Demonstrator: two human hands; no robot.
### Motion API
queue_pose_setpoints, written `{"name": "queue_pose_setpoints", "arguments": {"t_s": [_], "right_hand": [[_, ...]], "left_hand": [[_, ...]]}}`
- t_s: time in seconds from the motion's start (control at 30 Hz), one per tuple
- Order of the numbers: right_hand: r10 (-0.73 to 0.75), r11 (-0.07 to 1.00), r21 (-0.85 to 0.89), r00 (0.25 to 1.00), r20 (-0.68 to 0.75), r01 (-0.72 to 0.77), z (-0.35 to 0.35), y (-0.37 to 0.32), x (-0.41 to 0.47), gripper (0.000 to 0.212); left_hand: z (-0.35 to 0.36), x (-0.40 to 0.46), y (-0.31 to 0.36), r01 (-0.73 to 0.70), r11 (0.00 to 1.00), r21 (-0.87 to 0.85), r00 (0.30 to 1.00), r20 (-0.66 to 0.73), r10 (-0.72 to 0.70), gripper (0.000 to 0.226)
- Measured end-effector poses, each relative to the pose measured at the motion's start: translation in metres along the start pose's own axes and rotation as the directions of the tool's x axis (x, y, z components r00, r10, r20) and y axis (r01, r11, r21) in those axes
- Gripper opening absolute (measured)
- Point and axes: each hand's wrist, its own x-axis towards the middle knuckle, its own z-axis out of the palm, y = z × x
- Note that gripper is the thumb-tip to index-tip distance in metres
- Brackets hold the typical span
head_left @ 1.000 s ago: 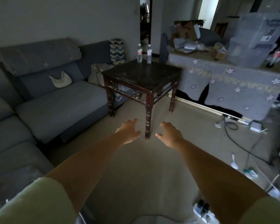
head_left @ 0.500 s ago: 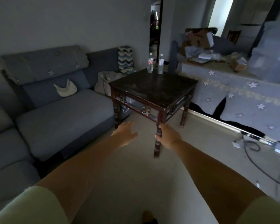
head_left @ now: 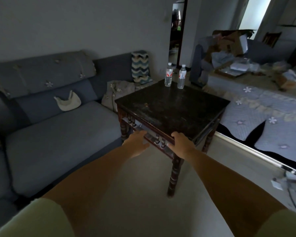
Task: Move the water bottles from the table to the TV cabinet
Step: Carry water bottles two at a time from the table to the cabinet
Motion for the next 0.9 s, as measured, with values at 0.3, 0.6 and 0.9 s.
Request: {"name": "queue_pose_setpoints", "arguments": {"t_s": [0.3,0.6,0.9], "right_hand": [[0.004,1.000,0.021,0.998,0.069,-0.005,0.010,-0.022,0.142,0.049],[0.190,0.981,0.034,0.980,0.056,-0.192,-0.003,-0.034,0.292,0.050],[0.298,0.951,0.062,0.953,0.055,-0.301,-0.011,-0.037,0.391,0.054]], "left_hand": [[-0.027,0.129,-0.043,-0.035,0.999,-0.036,0.999,0.013,0.035,0.050],[-0.088,0.307,-0.097,-0.098,0.995,0.015,0.981,0.172,0.094,0.061],[-0.100,0.430,-0.102,-0.199,0.980,-0.029,0.940,0.276,0.199,0.061]]}}
